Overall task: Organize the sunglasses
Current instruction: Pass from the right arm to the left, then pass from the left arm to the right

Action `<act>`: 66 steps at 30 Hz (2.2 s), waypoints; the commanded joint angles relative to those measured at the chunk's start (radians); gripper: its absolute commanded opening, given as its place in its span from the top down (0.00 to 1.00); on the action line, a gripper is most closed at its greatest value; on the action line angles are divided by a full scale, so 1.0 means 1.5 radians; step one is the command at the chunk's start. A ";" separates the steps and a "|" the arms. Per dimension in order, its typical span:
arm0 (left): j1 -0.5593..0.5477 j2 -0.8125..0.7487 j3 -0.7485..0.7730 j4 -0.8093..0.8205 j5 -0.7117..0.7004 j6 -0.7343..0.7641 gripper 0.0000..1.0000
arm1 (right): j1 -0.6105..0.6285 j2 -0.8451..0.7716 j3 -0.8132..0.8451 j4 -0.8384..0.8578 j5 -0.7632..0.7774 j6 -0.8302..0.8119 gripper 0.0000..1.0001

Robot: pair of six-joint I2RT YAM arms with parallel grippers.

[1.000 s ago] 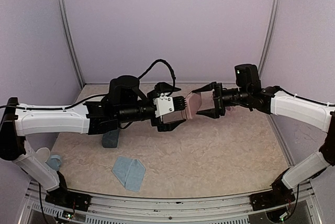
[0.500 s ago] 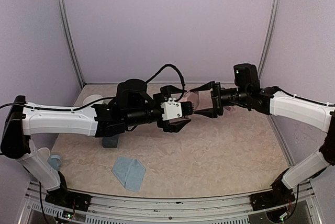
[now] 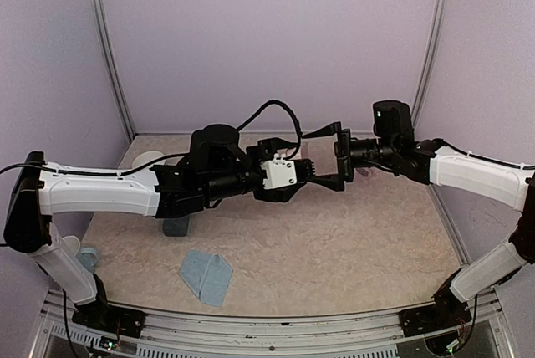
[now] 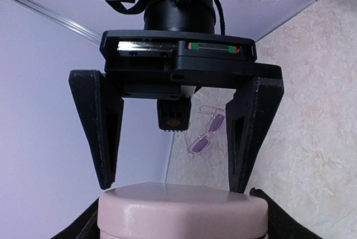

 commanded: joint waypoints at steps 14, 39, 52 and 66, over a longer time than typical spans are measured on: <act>0.100 -0.024 0.124 -0.187 0.135 -0.348 0.31 | -0.094 -0.128 -0.100 -0.044 0.053 -0.311 0.00; 0.260 0.117 0.310 -0.342 0.636 -0.814 0.48 | -0.028 -0.045 -0.006 -0.049 -0.134 -1.098 0.00; 0.214 0.140 0.316 -0.300 0.672 -0.855 0.51 | -0.007 -0.010 -0.010 -0.019 -0.214 -1.077 0.00; 0.195 0.153 0.326 -0.286 0.666 -0.876 0.52 | -0.006 -0.009 -0.034 0.019 -0.266 -1.047 0.00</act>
